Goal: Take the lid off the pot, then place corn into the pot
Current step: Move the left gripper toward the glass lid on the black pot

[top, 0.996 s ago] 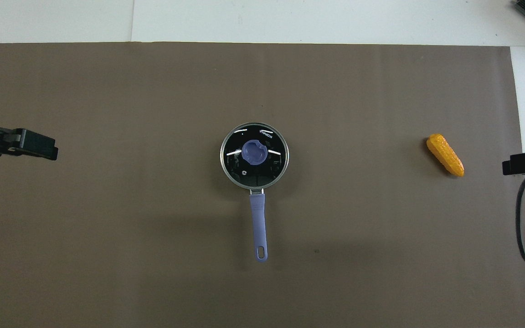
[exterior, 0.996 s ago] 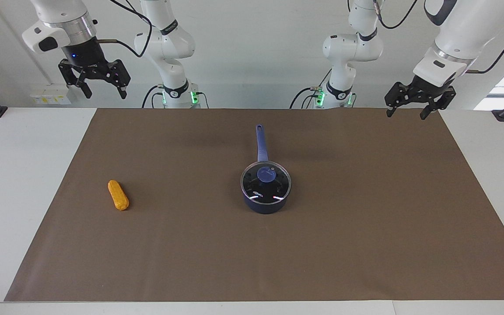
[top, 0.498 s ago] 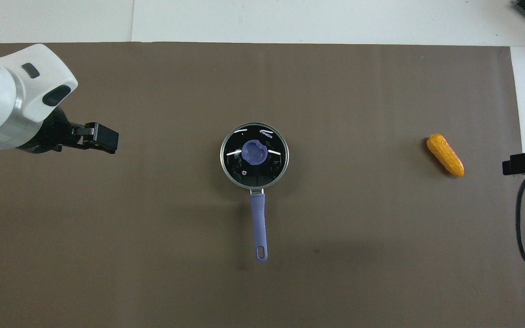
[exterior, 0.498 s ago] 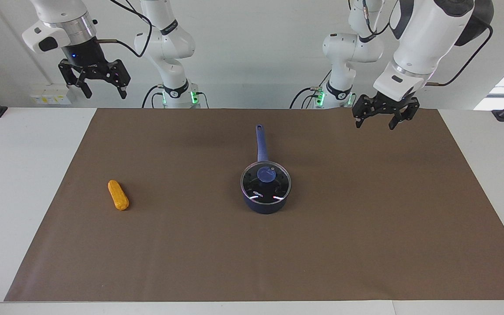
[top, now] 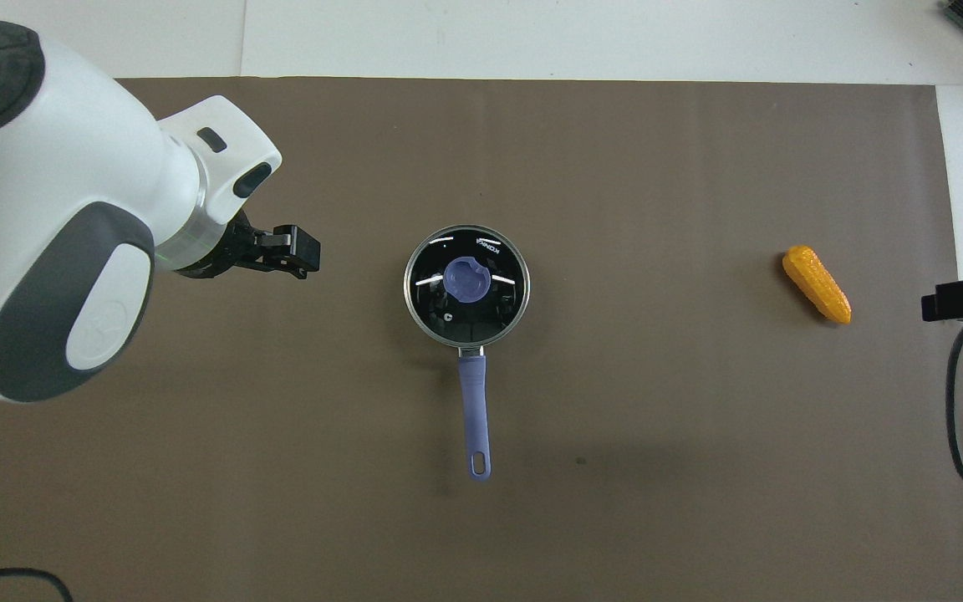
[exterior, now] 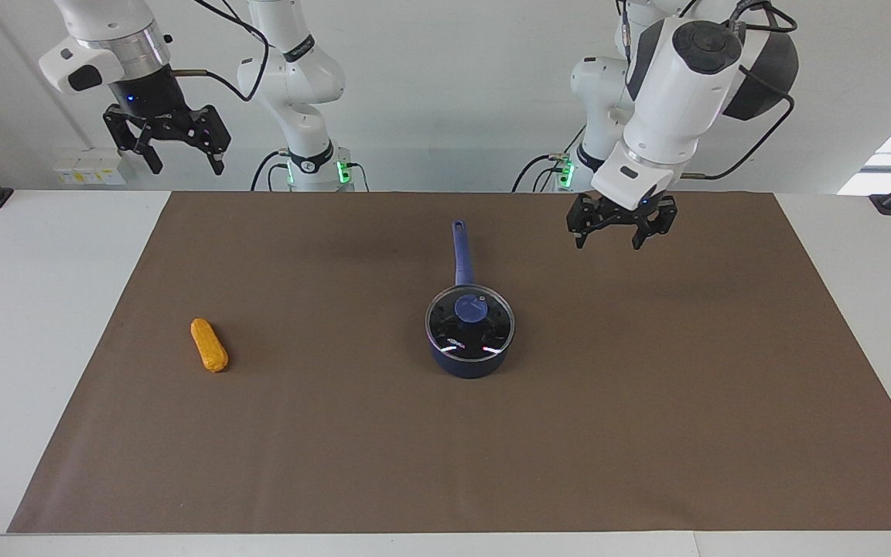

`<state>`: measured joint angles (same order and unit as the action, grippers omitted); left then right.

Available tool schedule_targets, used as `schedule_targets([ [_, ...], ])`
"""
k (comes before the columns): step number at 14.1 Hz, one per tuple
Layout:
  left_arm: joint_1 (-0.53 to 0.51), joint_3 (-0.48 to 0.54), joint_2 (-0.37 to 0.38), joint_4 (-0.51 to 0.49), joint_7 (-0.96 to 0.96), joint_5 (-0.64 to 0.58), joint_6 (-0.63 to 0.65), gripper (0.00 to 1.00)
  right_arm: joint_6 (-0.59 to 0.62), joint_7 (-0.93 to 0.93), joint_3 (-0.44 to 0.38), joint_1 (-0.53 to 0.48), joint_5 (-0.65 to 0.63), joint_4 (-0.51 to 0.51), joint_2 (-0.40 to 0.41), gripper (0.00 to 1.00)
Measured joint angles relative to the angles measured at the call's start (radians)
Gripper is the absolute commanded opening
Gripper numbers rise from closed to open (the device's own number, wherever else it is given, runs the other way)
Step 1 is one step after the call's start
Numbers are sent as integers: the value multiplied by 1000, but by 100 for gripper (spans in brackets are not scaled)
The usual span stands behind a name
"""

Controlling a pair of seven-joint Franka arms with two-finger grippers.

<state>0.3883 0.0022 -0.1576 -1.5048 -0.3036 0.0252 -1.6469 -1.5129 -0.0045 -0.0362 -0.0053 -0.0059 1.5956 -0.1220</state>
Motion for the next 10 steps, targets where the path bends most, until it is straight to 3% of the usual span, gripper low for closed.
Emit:
schedule_targets([
  [4, 48, 0, -51, 0, -35, 0, -57, 100, 0, 0, 0, 0, 0, 0, 0, 100],
  [10, 187, -1, -196, 20, -211, -33, -171, 100, 0, 0, 0, 0, 0, 0, 0, 100],
])
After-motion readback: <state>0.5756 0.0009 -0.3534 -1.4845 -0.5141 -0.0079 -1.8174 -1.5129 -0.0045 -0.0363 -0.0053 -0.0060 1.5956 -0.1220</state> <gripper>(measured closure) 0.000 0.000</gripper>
